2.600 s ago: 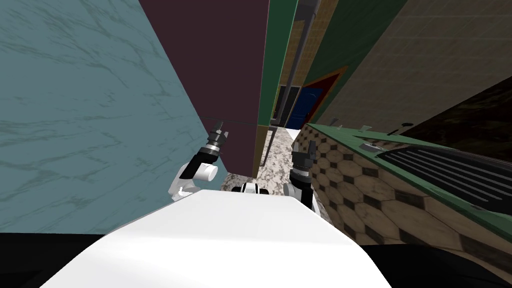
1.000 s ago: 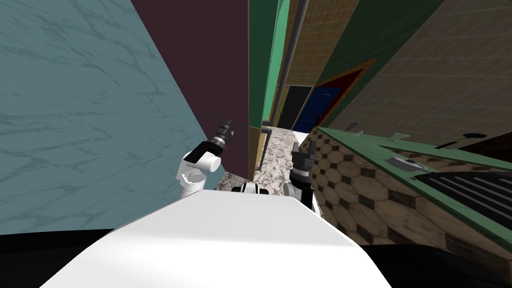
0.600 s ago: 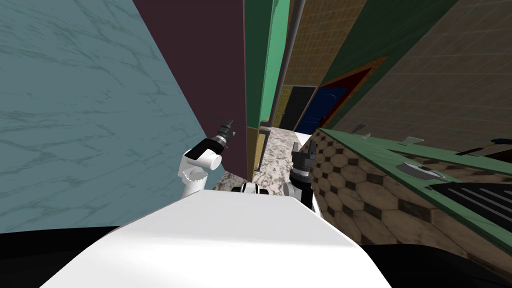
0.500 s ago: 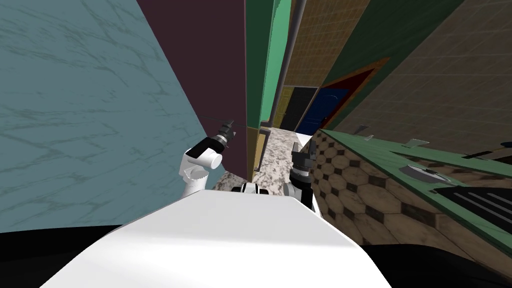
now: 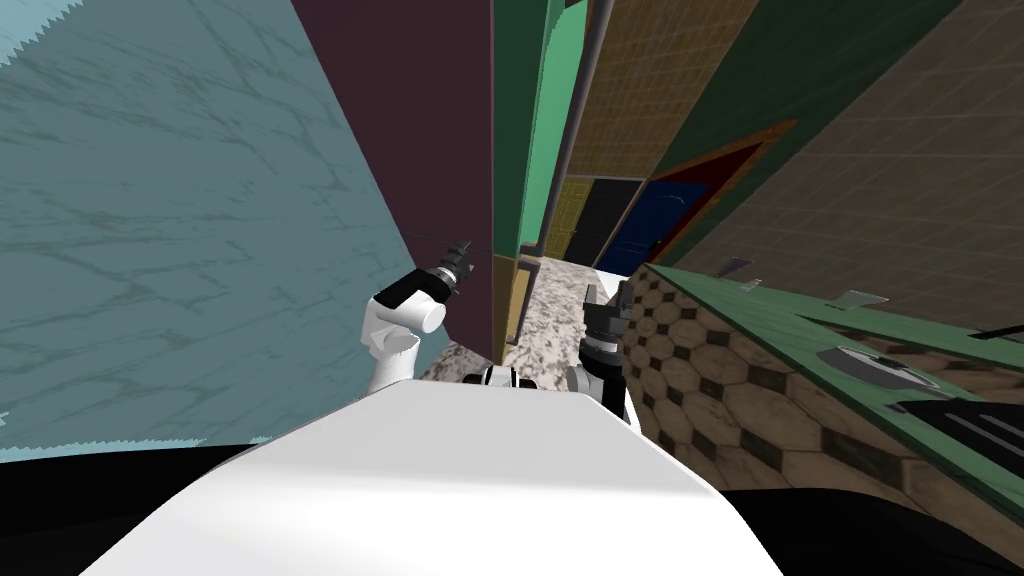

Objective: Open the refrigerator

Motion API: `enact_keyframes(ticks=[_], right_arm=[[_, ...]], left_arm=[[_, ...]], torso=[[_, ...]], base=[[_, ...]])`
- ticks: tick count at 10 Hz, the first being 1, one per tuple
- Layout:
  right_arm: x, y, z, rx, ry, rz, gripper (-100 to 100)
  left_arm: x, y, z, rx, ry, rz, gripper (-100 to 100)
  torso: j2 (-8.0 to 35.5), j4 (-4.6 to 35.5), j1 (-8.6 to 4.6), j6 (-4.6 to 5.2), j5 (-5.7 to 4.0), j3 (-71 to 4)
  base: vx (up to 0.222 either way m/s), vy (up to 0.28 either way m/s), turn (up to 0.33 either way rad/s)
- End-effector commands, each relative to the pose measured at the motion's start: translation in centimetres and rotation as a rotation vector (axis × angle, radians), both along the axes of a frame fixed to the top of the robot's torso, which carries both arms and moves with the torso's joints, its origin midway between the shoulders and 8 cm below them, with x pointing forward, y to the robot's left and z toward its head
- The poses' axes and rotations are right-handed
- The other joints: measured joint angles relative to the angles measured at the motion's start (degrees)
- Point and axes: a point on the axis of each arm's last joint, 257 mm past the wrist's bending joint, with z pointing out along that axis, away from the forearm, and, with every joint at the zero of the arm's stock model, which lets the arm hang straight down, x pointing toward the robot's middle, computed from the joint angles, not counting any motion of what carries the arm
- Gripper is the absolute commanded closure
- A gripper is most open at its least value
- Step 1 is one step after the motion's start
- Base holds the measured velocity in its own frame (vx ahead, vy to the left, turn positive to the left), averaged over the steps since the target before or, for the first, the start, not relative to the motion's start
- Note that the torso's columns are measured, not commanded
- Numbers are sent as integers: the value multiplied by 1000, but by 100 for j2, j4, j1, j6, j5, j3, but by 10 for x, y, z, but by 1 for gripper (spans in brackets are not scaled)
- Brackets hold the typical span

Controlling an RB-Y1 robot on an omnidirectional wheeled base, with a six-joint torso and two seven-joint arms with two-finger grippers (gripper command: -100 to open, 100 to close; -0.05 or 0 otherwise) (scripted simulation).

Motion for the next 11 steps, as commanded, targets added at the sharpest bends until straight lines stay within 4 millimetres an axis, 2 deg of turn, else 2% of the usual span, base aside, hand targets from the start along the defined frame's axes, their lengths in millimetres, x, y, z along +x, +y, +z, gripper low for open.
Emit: enact_keyframes(ticks=[1,2,3,6,11], right_arm=[[0,0,0,0,0,0,0],[0,0,0,0,0,0,0],[0,0,0,0,0,0,0],[0,0,0,0,0,0,0],[0,0,0,0,0,0,0]], left_arm=[[2,-15,0,-7,41,-30,-100],[3,-14,-6,-3,64,-27,-100],[4,-21,-2,-6,72,-40,-100],[4,-26,-8,-1,119,-48,-100],[0,-42,-2,4,164,-82,-100]], torso=[[-3,-4,-8,12,-3,-3],[-4,-2,-22,15,-7,-3],[-9,-7,-20,16,-7,-6],[-19,-7,-55,42,-19,-14],[-39,-22,-98,65,-45,-31]], base=[[2,-80,105],[14,-74,57],[16,-99,115],[9,-70,75],[17,-73,81]])
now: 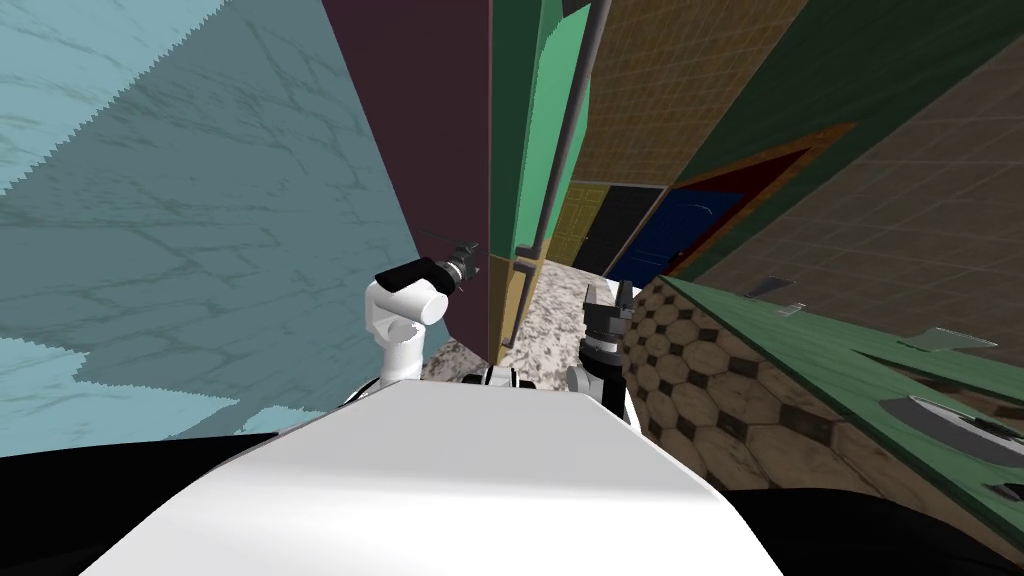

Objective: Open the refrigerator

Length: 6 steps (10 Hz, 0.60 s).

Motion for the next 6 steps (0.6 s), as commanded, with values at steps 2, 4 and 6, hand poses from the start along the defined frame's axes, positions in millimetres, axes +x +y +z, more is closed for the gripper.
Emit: enact_keyframes(ticks=[2,4,6], right_arm=[[0,0,0,0,0,0,0],[0,0,0,0,0,0,0],[0,0,0,0,0,0,0]], left_arm=[[-5,-23,5,3,38,-53,-100],[-13,-33,15,2,44,-76,-100],[-18,-37,18,1,50,-86,-100]], torso=[[8,7,-35,1,-19,5],[7,16,-29,-2,-19,2],[7,16,-54,23,-34,-1]], base=[[-6,-69,45],[15,-117,118],[-2,-67,45]])
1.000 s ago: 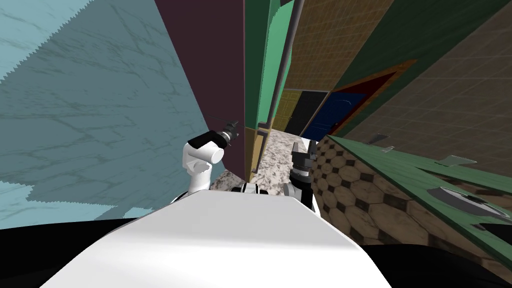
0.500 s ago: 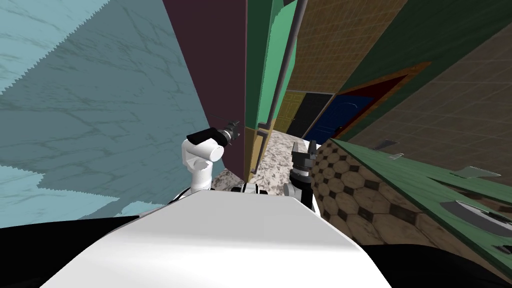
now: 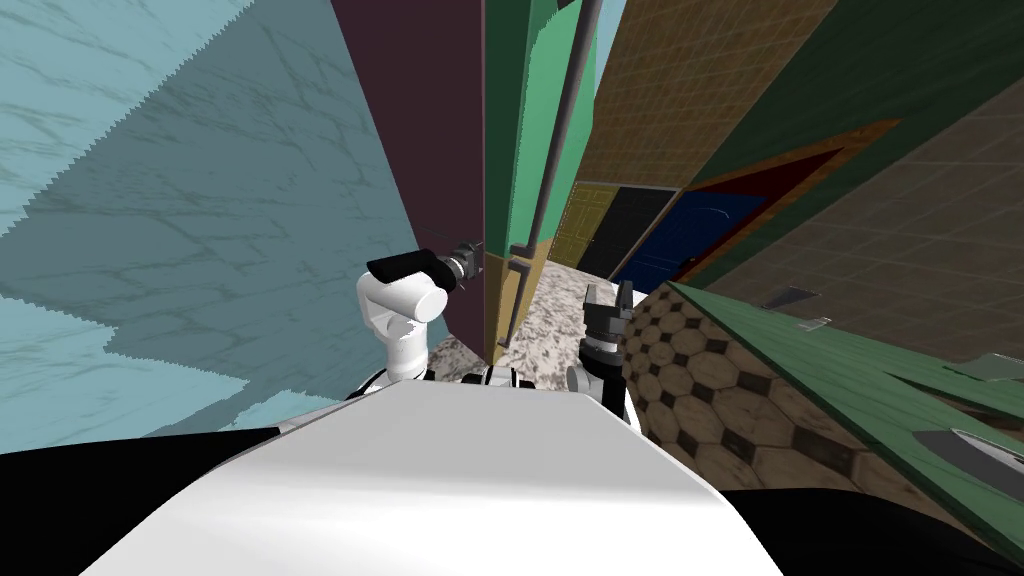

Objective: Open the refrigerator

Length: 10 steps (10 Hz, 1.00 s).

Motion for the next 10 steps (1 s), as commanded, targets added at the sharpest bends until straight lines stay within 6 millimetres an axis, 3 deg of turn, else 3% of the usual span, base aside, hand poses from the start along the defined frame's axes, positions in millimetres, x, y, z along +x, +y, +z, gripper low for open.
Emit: enact_keyframes(ticks=[1,5,6,7,9,10], right_arm=[[0,0,0,0,0,0,0],[0,0,0,0,0,0,0],[0,0,0,0,0,0,0],[0,0,0,0,0,0,0],[0,0,0,0,0,0,0],[0,0,0,0,0,0,0]], left_arm=[[-13,-23,14,-5,-6,-63,-100],[-37,-36,42,-47,-56,-102,-100],[-34,-31,30,-35,-28,-93,-100],[-24,-36,46,-47,-68,-100,-100],[-12,-45,58,-50,-95,-112,-100],[-4,-46,53,-50,-83,-110,-100]], torso=[[5,3,9,-14,5,4],[-34,-5,156,-90,71,-23],[-32,15,192,-104,82,-27],[-23,5,220,-117,95,-17],[39,31,222,-128,97,27],[31,34,217,-134,95,24]], base=[[-15,-70,42],[-1,-73,17],[-26,-17,26],[-168,25,-39],[-113,41,-44],[-8,27,33]])
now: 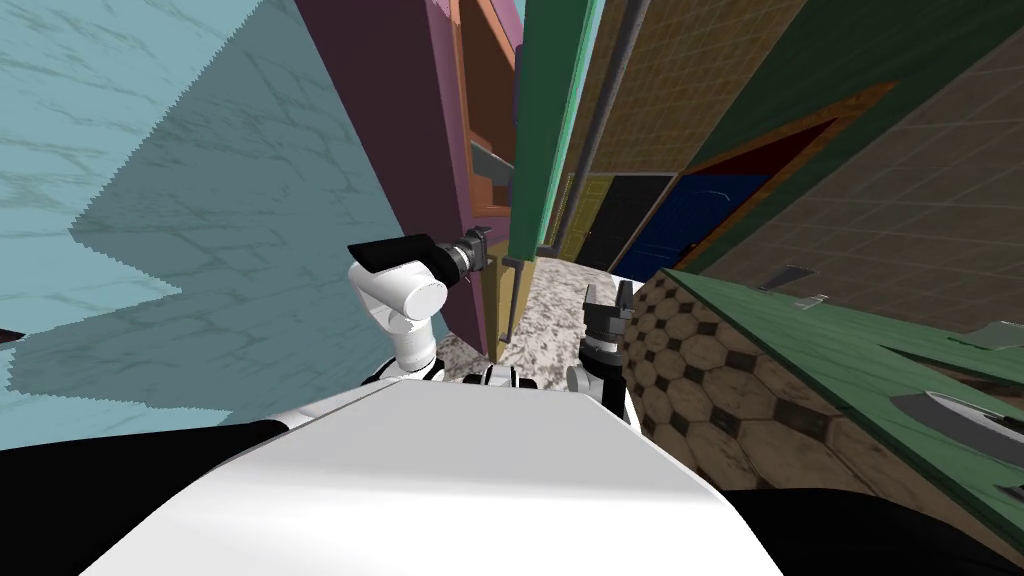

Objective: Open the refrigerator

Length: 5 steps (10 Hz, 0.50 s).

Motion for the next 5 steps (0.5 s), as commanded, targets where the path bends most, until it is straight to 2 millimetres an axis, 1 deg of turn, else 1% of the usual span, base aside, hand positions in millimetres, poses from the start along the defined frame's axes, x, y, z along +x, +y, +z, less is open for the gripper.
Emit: enact_keyframes(ticks=[1,2,3,4,5], right_arm=[[0,0,0,0,0,0,0],[0,0,0,0,0,0,0],[0,0,0,0,0,0,0],[0,0,0,0,0,0,0],[0,0,0,0,0,0,0]], left_arm=[[20,-5,-6,0,17,2,-100],[25,-5,-15,6,41,6,-100],[27,-5,-17,7,48,7,-100],[35,-10,6,-10,-8,3,-100],[41,-14,10,-11,-17,-2,-100]], torso=[[-19,1,-14,9,-6,-17],[-40,-20,-29,15,-9,-29],[-64,-49,-32,21,-8,-41],[-77,-62,-32,21,-6,-48],[-55,-40,-27,31,-8,-43]], base=[[15,10,11],[10,8,7],[0,0,0],[-129,37,-62],[-144,46,-92]])
